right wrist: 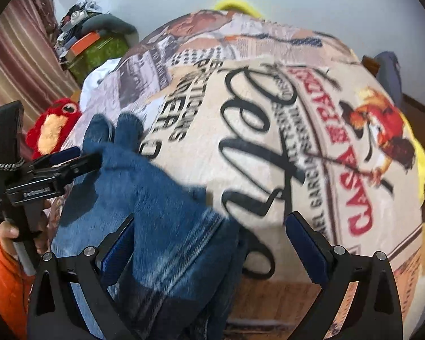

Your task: Fold large clothes

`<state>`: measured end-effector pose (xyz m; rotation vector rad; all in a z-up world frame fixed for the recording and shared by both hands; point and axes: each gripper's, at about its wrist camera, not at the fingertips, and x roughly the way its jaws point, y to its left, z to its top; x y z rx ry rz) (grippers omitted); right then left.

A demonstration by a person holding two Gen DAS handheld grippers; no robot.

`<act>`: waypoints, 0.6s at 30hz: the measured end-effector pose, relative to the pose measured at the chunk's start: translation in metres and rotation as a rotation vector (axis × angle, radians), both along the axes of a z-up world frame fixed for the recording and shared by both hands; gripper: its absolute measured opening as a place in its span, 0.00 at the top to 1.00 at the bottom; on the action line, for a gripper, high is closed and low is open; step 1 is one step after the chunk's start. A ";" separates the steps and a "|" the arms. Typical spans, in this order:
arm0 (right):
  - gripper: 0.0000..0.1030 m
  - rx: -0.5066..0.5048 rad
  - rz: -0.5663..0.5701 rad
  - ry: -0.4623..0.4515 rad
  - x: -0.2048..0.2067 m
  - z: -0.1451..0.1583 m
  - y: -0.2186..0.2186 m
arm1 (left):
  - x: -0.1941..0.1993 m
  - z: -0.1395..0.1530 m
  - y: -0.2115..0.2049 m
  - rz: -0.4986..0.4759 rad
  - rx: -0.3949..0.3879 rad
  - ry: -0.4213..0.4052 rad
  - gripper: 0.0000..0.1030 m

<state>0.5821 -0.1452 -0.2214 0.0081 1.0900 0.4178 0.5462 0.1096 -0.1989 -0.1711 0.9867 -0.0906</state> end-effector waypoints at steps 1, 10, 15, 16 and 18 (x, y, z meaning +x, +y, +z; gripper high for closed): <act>0.03 -0.004 -0.012 -0.007 0.001 0.004 0.000 | -0.003 0.005 0.001 0.008 0.006 -0.012 0.03; 0.03 0.054 -0.037 -0.084 -0.031 0.058 -0.016 | -0.054 0.060 0.020 0.007 0.083 -0.104 0.03; 0.03 0.108 0.003 -0.064 -0.063 0.070 -0.023 | -0.093 0.070 0.023 -0.031 0.071 -0.113 0.03; 0.03 0.123 0.008 -0.040 -0.068 0.069 -0.025 | -0.099 0.069 0.023 -0.038 0.065 -0.108 0.03; 0.02 0.138 0.015 -0.002 -0.076 0.063 -0.027 | -0.111 0.064 0.021 -0.055 0.044 -0.091 0.03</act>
